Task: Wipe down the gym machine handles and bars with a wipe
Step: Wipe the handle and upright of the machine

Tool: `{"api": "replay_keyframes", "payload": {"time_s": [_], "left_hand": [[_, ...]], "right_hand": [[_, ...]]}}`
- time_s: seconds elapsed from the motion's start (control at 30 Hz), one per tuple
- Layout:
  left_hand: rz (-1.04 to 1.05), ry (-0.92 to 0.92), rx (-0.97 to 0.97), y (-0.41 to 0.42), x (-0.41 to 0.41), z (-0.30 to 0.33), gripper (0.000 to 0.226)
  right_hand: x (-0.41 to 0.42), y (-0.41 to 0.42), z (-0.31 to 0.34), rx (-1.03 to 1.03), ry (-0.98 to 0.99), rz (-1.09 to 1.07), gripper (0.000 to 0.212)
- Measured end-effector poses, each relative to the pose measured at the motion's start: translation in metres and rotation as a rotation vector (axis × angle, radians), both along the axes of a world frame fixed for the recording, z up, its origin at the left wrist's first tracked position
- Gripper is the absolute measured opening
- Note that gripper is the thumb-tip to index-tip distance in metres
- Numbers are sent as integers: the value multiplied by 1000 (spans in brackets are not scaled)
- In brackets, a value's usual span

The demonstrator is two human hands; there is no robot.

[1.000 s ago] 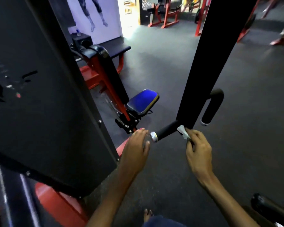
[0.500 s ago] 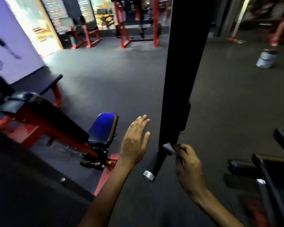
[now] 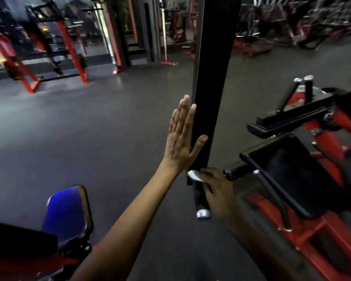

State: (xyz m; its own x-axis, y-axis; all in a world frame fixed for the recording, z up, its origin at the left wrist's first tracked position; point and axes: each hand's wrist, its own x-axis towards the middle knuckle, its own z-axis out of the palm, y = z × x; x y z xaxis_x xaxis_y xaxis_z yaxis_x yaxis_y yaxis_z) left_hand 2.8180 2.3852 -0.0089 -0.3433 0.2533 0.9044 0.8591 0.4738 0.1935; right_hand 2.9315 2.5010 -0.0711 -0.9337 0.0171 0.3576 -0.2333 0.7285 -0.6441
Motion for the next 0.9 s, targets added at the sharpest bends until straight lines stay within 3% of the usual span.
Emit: {"api": "replay_keyframes", "payload": {"time_s": [0.17,0.23,0.3,0.4,0.5,0.63,0.7,0.9], "left_hand": [[-111,-11,-35,11,-13,-2,82],[-197,-23,-23,9,-17,-4,83],[-272,-74,6,9,-18,-7,90],[-333,-146,26,11,-16,-13,100],[-373,-169,42,12,-16,-15,95],[-370,-162,19,11,-15,-15,94],[-370,-153,18,11,-16,-17,94],[-373,-120,26,12,-17,-19,87]], "right_hand": [[41,-9,-6,27,-115,141,63],[59,-11,1,-9,-142,51,45],[53,-10,9,-10,-49,-3,33],[17,-13,19,181,24,76,36],[-3,-17,10,348,-151,98,34],[48,-7,5,435,-37,245,32],[57,-2,10,422,-72,316,31],[-14,-32,3,530,-174,70,31]]}}
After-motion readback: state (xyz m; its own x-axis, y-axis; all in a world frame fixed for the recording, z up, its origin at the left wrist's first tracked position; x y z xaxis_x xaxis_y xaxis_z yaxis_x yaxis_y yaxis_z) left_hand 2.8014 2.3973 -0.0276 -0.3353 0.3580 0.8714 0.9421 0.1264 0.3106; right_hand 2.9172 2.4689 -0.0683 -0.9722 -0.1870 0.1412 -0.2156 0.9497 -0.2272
